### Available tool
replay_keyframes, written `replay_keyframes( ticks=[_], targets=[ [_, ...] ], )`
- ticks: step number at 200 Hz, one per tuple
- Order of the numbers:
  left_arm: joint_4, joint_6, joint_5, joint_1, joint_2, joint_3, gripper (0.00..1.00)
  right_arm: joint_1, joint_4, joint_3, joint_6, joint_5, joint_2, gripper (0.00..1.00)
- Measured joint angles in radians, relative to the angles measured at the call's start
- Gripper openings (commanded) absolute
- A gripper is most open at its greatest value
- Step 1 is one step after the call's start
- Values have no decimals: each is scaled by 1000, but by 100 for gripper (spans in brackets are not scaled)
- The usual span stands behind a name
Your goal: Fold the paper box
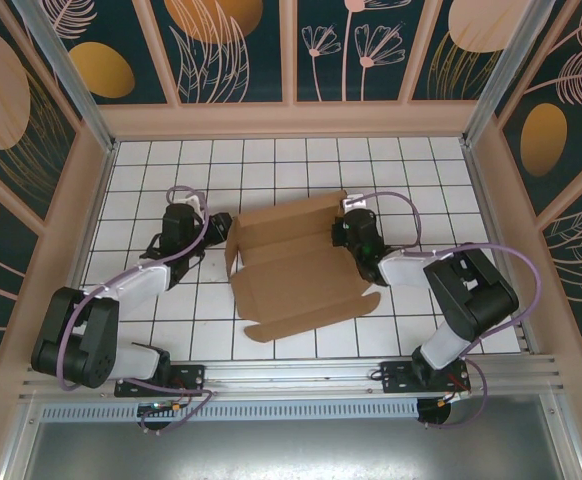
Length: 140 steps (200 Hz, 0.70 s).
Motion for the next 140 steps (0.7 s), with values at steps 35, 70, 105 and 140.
replay_keyframes(
  ticks=[35, 70, 105, 140],
  targets=[
    [-5, -27, -55, -11, 0, -52, 43, 17, 6, -10, 13, 67, -2, 0],
    [-35, -37, -80, -39, -52, -68, 49, 22, 2, -10, 19, 92, -2, 0],
    [-53, -19, -85, -50, -123, -69, 50, 23, -2, -3, 21, 98, 3, 0],
    [-78, 15, -69, -103, -129, -67, 51, 23, -2, 3, 23, 99, 9, 0]
  ],
)
